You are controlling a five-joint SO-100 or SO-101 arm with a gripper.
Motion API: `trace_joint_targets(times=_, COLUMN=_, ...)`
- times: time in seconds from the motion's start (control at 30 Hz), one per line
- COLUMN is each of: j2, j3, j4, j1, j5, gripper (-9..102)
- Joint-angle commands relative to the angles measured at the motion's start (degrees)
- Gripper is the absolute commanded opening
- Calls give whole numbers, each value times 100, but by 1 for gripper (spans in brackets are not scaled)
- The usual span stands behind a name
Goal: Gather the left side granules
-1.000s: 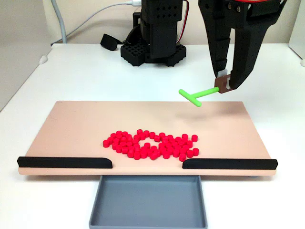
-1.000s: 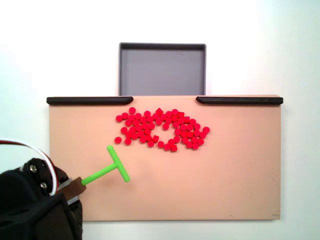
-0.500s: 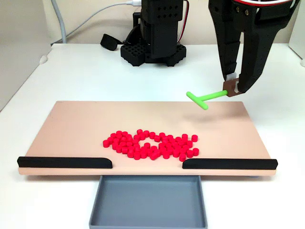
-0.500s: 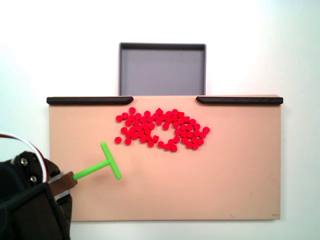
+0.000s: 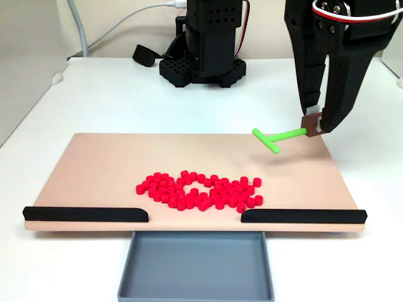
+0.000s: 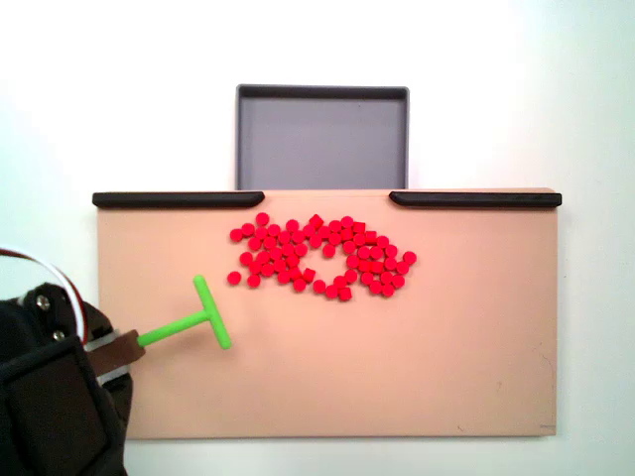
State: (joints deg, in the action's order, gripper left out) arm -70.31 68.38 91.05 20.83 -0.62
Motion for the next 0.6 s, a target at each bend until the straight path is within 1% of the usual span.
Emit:
trace_joint_targets(times=0.0, j2=18, j3=-272, j4=35, j1=53, j5=-70, gripper=0)
trace_joint_targets(times=0.23, j2=264, j3=-615, j4=185, j1=105, j5=-202, gripper=0)
trace_joint_targets(times=0.57, j2=659, j3=-1081, j4=193, j1=167, j5=-554, gripper=0)
